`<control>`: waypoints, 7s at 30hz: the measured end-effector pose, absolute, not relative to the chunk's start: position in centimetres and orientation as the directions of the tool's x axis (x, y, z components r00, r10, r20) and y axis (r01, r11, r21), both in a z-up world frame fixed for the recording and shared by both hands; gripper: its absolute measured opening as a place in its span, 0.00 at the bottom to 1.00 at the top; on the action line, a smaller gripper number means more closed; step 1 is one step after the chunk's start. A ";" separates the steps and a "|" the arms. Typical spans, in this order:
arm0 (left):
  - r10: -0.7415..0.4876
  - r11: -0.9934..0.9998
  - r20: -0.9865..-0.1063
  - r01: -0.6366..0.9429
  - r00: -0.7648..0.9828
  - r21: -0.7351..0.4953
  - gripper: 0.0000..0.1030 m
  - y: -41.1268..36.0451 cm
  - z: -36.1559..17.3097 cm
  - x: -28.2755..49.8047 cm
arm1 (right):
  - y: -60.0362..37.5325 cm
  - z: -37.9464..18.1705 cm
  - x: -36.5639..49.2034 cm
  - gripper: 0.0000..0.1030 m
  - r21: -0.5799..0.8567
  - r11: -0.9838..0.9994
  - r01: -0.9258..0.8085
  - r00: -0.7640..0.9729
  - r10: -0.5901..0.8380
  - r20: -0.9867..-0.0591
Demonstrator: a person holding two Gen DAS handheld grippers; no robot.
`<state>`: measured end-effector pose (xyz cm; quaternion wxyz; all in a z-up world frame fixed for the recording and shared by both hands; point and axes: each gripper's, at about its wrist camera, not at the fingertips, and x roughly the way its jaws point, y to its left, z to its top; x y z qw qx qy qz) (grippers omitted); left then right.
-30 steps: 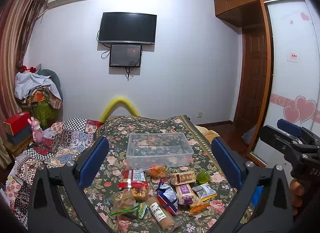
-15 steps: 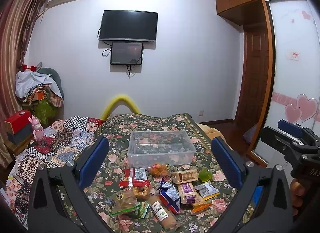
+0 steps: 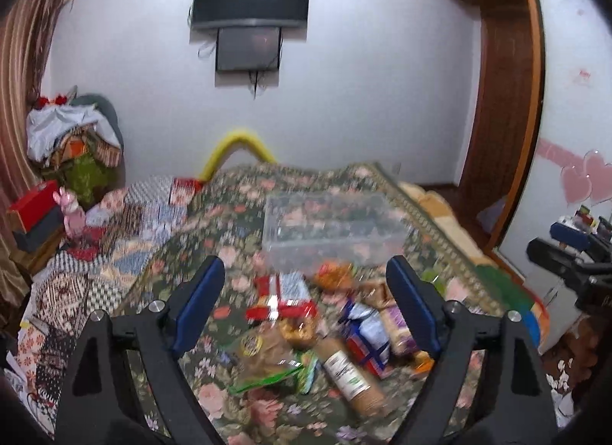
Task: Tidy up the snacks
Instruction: 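Grasp the yellow-labelled cookie bag with the left gripper while the right grasps the white snack packet, then carry both held snacks into the clear box and open both grippers, then grasp the green pea snack bag with the left gripper while the right grasps the purple wafer roll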
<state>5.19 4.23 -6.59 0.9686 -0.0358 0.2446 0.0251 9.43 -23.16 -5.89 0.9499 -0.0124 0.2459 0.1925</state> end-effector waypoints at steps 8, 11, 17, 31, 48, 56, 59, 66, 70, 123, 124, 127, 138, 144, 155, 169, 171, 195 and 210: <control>0.009 0.993 -0.630 -0.082 0.776 -0.087 0.81 7.2 -11.8 7.9 | -23.8 -9.5 12.2 0.92 0.096 0.928 -0.361 0.715 0.341 -0.610; 0.013 0.993 -0.679 -0.090 0.734 -0.078 0.81 7.9 -13.8 8.6 | -24.0 -11.0 12.8 0.91 0.105 0.927 -0.360 0.682 0.338 -0.648; -0.010 0.989 -0.753 -0.104 0.658 -0.104 0.81 9.6 -17.6 10.5 | -24.1 -13.7 14.3 0.90 0.132 0.929 -0.346 0.610 0.329 -0.721; -0.078 0.975 -0.806 -0.124 0.587 -0.185 0.83 10.2 -21.9 13.7 | -22.6 -18.4 16.9 0.77 0.142 0.919 -0.368 0.466 0.314 -0.827; -0.058 0.975 -0.786 -0.135 0.616 -0.178 0.48 10.2 -21.1 12.7 | -22.3 -19.4 17.6 0.45 0.124 0.920 -0.371 0.458 0.297 -0.838; -0.048 0.979 -0.734 -0.113 0.677 -0.169 0.47 9.9 -17.3 11.8 | -22.7 -17.3 16.5 0.44 0.114 0.918 -0.380 0.505 0.309 -0.806; -0.051 0.982 -0.705 -0.094 0.708 -0.165 0.47 9.6 -15.5 11.9 | -22.7 -16.0 16.3 0.44 0.111 0.917 -0.384 0.531 0.318 -0.785; -0.065 0.986 -0.646 -0.052 0.761 -0.160 0.47 8.4 -12.1 13.6 | -22.3 -12.5 17.0 0.44 0.093 0.913 -0.397 0.609 0.338 -0.717; -0.081 0.986 -0.622 -0.027 0.779 -0.162 0.47 7.6 -10.7 15.0 | -21.6 -11.0 17.8 0.44 0.088 0.909 -0.407 0.645 0.354 -0.677; -0.100 0.993 -0.787 0.010 0.609 -0.118 0.61 6.2 -16.8 37.4 | -13.4 -16.1 34.0 0.60 0.027 0.881 -0.473 0.539 0.313 -0.782; -0.104 0.993 -0.779 0.015 0.618 -0.121 0.62 6.2 -16.2 37.0 | -13.6 -15.9 33.8 0.60 0.029 0.881 -0.472 0.543 0.316 -0.778; -0.107 0.993 -0.757 0.026 0.644 -0.118 0.62 6.1 -14.5 35.7 | -14.3 -14.8 33.2 0.60 0.049 0.884 -0.465 0.550 0.332 -0.766; -0.085 0.996 -0.695 0.036 0.714 -0.084 0.64 7.0 -9.5 28.0 | -16.8 -10.8 28.7 0.60 0.074 0.884 -0.461 0.597 0.370 -0.712; -0.091 0.995 -0.700 0.036 0.709 -0.093 0.67 7.9 -9.2 23.6 | -17.7 -9.7 24.6 0.63 0.080 0.875 -0.477 0.600 0.390 -0.698; -0.077 0.997 -0.761 0.037 0.644 -0.070 0.80 9.3 -13.1 16.4 | -17.8 -11.3 19.1 0.72 0.091 0.863 -0.497 0.549 0.394 -0.737; -0.127 0.987 -0.869 -0.029 0.477 -0.160 0.80 9.7 -21.7 13.2 | -15.6 -18.2 17.3 0.76 0.108 0.860 -0.498 0.405 0.341 -0.848; -0.147 0.984 -0.869 -0.015 0.472 -0.175 0.80 9.2 -22.2 13.0 | -15.2 -18.5 17.2 0.76 0.092 0.860 -0.502 0.409 0.330 -0.851; -0.117 0.993 -0.841 0.034 0.528 -0.117 0.56 7.6 -23.7 13.1 | -15.2 -21.0 19.6 0.50 0.138 0.860 -0.491 0.323 0.327 -0.888; -0.133 0.989 -0.809 0.023 0.572 -0.147 0.37 8.4 -20.9 11.4 | -17.9 -18.4 17.8 0.41 0.150 0.865 -0.480 0.388 0.363 -0.847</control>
